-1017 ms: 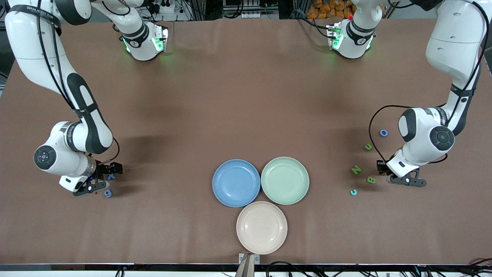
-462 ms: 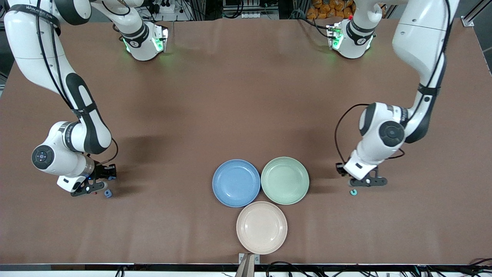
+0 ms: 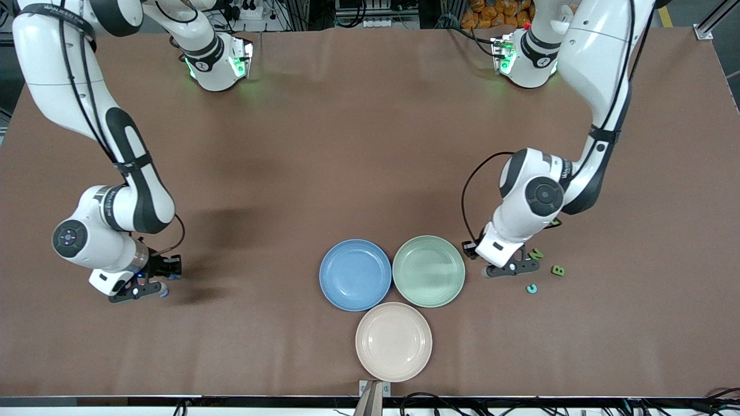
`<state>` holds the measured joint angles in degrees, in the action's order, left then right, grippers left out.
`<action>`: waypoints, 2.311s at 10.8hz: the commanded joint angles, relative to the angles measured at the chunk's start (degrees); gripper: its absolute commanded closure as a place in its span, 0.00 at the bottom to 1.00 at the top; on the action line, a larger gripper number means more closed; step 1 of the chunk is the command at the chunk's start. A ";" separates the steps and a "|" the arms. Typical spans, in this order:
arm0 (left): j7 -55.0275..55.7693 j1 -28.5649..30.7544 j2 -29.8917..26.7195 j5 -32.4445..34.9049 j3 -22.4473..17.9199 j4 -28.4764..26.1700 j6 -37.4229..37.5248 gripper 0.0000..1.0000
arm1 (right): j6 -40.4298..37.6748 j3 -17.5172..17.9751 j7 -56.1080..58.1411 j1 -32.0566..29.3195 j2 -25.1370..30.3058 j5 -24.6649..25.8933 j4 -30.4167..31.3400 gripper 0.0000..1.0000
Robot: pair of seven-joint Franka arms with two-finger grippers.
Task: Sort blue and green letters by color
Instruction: 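Carry the green d to the green plate while the right gripper grasps the X, then drop the blue X into the blue plate while the left gripper releases the d, then grasp the green N with the left gripper while the right gripper reaches the 6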
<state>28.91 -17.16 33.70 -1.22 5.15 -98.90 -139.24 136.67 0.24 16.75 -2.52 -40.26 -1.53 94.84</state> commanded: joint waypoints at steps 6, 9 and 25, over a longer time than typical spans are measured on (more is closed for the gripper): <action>6.51 -5.52 9.02 2.26 -0.67 9.96 0.81 0.00 | -4.31 -0.07 -38.23 17.27 -0.79 -13.47 -6.51 1.00; 2.06 -3.42 6.30 3.67 -0.58 8.73 4.13 0.00 | -0.10 0.02 -58.43 24.48 -2.02 -15.79 -6.60 1.00; -3.19 13.82 1.98 6.23 -0.41 -2.53 5.21 0.00 | 0.48 -0.42 -67.79 24.16 -8.09 -8.85 -16.88 0.00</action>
<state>17.96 -3.47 35.84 3.50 4.47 -101.04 -134.23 142.18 -1.04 -61.83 26.95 -48.12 -12.87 79.37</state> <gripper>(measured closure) 0.000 0.000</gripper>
